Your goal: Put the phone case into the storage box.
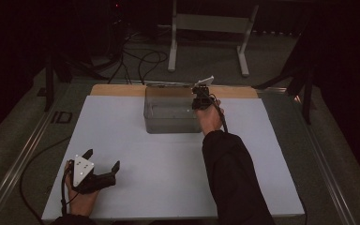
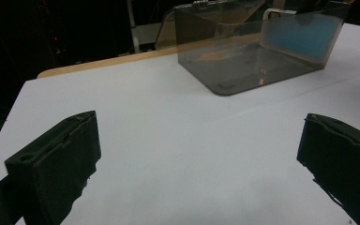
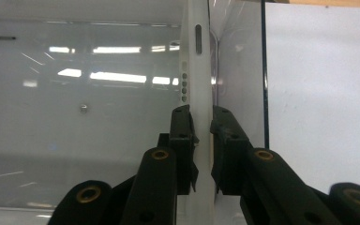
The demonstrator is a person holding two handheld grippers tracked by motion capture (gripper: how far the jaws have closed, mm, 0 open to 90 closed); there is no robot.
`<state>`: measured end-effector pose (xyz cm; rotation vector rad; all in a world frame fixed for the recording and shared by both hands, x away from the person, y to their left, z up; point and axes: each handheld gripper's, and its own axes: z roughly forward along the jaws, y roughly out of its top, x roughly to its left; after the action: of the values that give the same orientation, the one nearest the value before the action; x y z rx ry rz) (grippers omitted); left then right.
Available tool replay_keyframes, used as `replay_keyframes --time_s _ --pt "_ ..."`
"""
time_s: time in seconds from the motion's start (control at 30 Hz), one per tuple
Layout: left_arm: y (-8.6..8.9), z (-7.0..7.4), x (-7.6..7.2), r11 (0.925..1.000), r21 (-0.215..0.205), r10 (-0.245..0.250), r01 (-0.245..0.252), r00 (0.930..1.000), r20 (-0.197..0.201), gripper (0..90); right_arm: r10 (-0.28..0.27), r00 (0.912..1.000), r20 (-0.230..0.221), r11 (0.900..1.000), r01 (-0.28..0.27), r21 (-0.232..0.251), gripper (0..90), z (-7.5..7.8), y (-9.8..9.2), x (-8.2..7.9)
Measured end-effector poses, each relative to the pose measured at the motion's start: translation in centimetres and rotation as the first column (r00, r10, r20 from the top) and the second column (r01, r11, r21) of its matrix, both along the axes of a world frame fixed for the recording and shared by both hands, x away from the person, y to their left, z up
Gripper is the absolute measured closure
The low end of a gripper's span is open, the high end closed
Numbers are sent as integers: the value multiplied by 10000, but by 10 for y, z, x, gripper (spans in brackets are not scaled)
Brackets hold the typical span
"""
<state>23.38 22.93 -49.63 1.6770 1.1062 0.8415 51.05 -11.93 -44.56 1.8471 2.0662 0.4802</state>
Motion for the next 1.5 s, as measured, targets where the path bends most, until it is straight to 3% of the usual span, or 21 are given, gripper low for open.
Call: replay_keyframes --time_s 0.5,1.0,1.23,1.3,1.4,1.5 --pt "0 0 0 10000 -10 -16 16 10000 -4 7 268 9993 257 9996 -269 39 754 8 -1 -4" --pt "-1 0 0 10000 53 -72 72 10000 -29 8 1051 9892 1024 9939 -1080 233 655 27 -6 -12" --pt "-1 0 0 10000 53 -64 64 10000 -35 7 1381 9765 1653 9874 -1488 541 622 34 -5 -17" --pt "-1 0 0 10000 54 -67 67 10000 -26 7 1731 9640 2018 9806 -1878 563 591 35 -4 -18" --pt "-1 -1 0 10000 40 -58 58 10000 -32 7 2427 9358 2557 9660 -2574 249 542 35 -2 -22" --pt "-2 -1 0 10000 70 -62 62 10000 -32 7 2672 9293 2547 9594 -2814 200 484 35 -1 -23"
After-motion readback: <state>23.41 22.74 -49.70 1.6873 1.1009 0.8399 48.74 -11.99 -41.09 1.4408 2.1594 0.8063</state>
